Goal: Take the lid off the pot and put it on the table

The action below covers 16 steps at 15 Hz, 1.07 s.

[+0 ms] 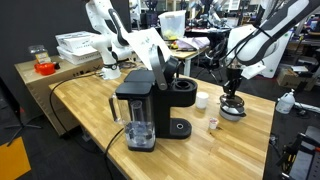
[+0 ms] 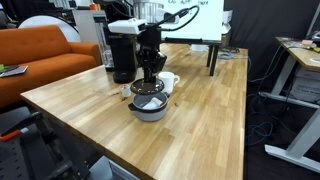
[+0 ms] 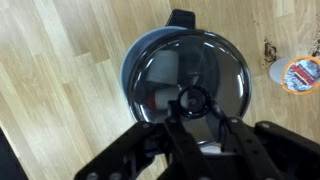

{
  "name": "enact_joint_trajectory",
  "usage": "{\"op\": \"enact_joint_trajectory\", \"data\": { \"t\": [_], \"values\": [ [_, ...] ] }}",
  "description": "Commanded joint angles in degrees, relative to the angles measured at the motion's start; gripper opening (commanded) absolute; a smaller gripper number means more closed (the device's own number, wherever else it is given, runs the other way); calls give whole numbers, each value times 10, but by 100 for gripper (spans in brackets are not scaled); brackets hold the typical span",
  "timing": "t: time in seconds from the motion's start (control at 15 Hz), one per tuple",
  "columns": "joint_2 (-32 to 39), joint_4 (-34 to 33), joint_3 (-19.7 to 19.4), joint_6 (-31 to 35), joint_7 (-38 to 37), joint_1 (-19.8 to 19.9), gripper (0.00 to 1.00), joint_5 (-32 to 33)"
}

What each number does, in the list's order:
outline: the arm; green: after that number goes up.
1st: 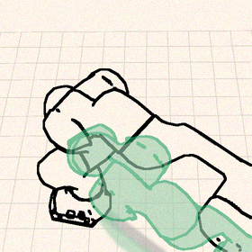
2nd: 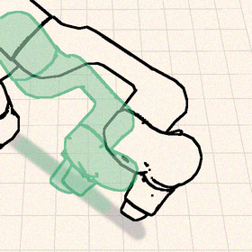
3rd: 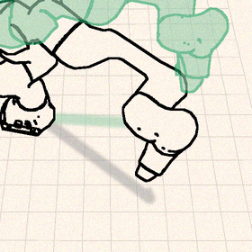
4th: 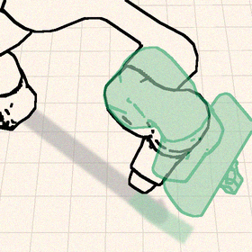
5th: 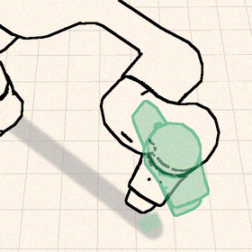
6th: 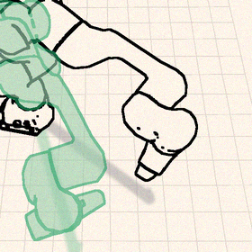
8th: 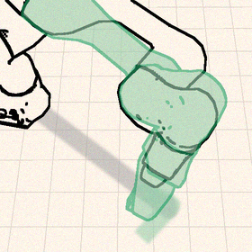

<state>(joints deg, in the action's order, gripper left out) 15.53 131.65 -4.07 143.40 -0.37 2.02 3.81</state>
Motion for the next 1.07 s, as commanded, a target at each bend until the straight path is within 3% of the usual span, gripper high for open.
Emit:
{"op": "enact_joint_trajectory", "data": {
  "t": [0.0, 1.0],
  "values": [
    [-31, 19, 3, -19, -16, -12, 8, 18],
    [-53, 134, 53, -11, 44, -39, 8, 15]
  ]
}}
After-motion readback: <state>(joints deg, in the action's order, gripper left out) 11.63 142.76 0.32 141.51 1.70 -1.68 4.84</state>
